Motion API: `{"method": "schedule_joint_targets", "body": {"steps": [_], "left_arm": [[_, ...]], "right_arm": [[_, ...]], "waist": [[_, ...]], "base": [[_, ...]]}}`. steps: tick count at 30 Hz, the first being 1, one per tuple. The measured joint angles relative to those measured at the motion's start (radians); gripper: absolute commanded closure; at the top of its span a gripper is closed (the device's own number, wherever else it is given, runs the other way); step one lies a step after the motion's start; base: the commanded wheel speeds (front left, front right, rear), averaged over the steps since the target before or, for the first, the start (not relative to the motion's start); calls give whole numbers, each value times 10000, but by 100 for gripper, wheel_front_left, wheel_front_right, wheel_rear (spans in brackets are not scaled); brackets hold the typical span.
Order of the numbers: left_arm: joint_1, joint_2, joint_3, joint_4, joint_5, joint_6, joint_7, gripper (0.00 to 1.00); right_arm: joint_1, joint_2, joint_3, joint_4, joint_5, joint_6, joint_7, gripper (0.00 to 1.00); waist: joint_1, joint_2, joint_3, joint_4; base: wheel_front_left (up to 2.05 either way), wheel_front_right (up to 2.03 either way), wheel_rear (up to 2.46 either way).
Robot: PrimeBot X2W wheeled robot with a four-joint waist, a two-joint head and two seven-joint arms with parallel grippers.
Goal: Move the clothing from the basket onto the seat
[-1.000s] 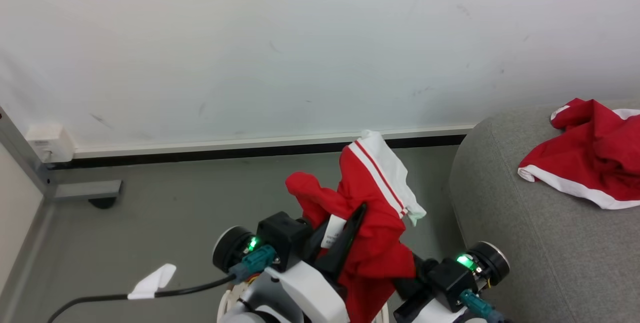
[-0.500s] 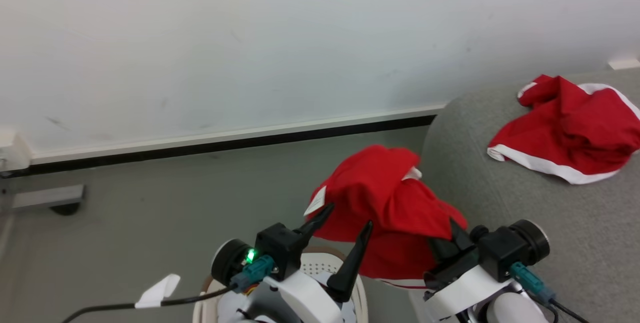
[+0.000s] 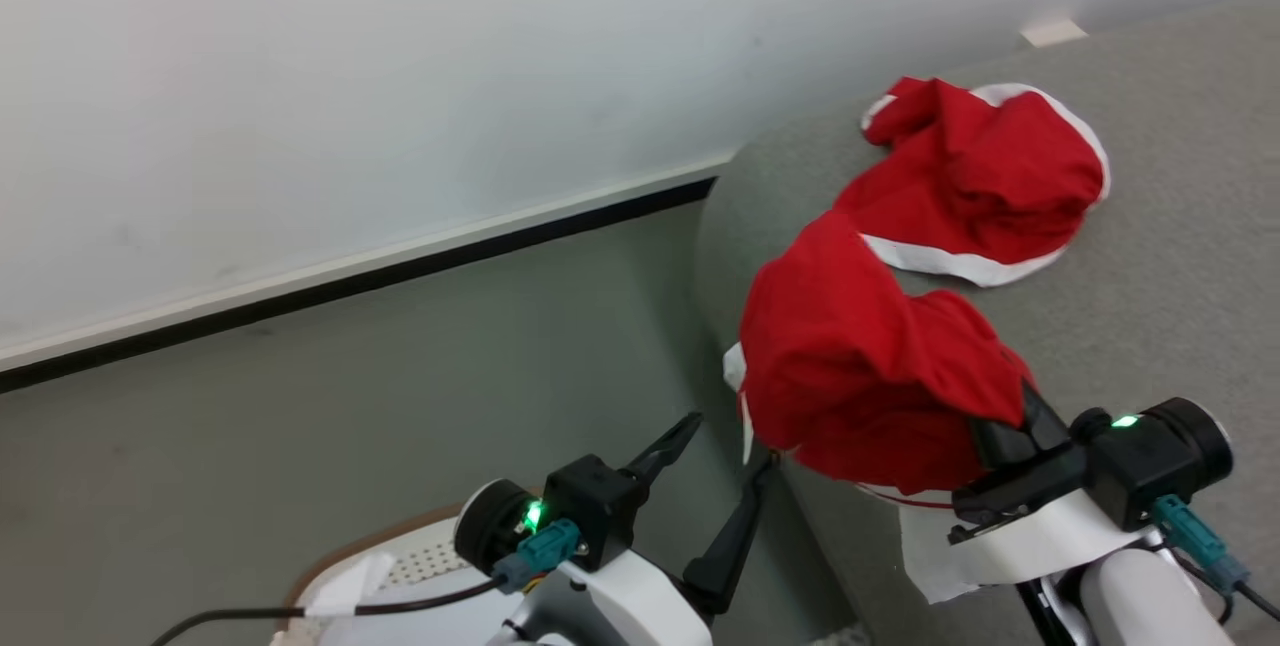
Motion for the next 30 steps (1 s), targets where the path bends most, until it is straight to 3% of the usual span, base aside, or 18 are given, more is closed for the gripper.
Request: {"method": "schedule_joint_targets", "body": {"steps": [8,17,22,30], "left_arm": [[-163,4,-117,-23,40,6,-10,0],[-847,192,-169,-224,209,-84,236,0],[-1775,357,-182,-376,516,-360,525,0],[-3482,518,-134,-548,792,-694,792,0]], "right_arm": [[352,-290,-621,-290,71,0,-2,100],[-32,-257,-1164,-416,219,0,0,100],[-1654,-316,-1948,-54,59,0,-2,100],[-5562,-1145,-3538,1680,-222,0,286,100]], "waist": [[0,0,370,-942],[0,0,1293,-994],[1,0,2327,-744],[3,0,4321,-99]], "base": [[0,0,0],[0,0,0],[0,0,0],[0,0,0]]}}
